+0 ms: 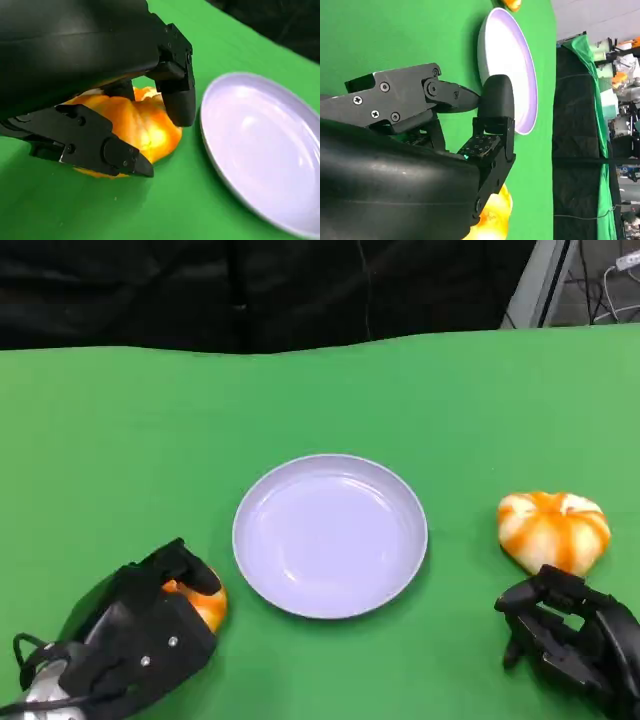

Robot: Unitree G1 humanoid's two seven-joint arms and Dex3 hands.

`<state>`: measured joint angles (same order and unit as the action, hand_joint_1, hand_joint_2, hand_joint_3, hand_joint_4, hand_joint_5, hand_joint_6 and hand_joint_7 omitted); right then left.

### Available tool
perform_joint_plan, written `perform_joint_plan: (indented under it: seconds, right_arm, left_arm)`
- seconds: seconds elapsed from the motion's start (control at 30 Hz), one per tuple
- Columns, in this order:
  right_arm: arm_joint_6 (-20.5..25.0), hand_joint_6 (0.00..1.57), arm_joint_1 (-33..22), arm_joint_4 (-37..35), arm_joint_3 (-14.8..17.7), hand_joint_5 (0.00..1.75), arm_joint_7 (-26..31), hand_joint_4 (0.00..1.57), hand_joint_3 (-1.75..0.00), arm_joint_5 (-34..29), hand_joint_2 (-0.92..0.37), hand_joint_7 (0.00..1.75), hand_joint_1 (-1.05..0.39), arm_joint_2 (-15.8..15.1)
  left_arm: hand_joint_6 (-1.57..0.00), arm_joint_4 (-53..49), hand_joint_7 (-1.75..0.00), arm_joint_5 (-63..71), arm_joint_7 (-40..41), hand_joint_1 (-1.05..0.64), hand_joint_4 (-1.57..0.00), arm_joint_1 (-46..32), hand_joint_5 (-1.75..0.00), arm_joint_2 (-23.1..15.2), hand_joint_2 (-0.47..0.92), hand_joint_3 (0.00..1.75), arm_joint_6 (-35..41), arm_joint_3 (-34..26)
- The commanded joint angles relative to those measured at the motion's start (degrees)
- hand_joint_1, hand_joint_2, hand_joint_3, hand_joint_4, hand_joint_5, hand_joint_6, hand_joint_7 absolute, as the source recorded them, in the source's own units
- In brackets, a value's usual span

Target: Grasp the bread from the table and place it into the plate.

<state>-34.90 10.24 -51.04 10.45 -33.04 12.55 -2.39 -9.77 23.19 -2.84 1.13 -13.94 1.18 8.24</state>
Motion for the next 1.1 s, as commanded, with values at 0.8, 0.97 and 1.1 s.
perform_joint_plan:
  seconds: [0.8, 0.97, 1.1]
  right_arm:
    - [0.2, 0.73, -0.3, -0.1, 0.1, 1.75, 0.2, 0.60, -0.48, 0.4, -0.92, 1.09, -0.25, -0.6]
    - [0.0, 0.74, -0.3, -0.2, 0.1, 1.75, 0.3, 0.60, -0.47, 0.3, -0.92, 1.09, -0.24, -0.5]
    - [-0.1, 0.74, -0.1, -0.7, 0.1, 1.75, 0.3, 0.61, -0.48, 0.2, -0.92, 1.09, -0.24, -0.6]
  left_arm:
    - [-0.53, 18.2, -1.43, 1.9, 5.2, -0.01, -0.51, -6.4, -1.63, -0.2, 0.86, 0.00, -5.0, -2.5]
    - [-0.54, 21.6, -1.41, 4.0, 5.8, 0.00, -0.51, -6.7, -1.60, -0.1, 0.86, 0.00, -5.9, -2.1]
    - [-0.54, 22.9, -1.40, 4.2, 5.6, 0.00, -0.49, -6.1, -1.62, 0.4, 0.87, 0.00, -6.6, -1.6]
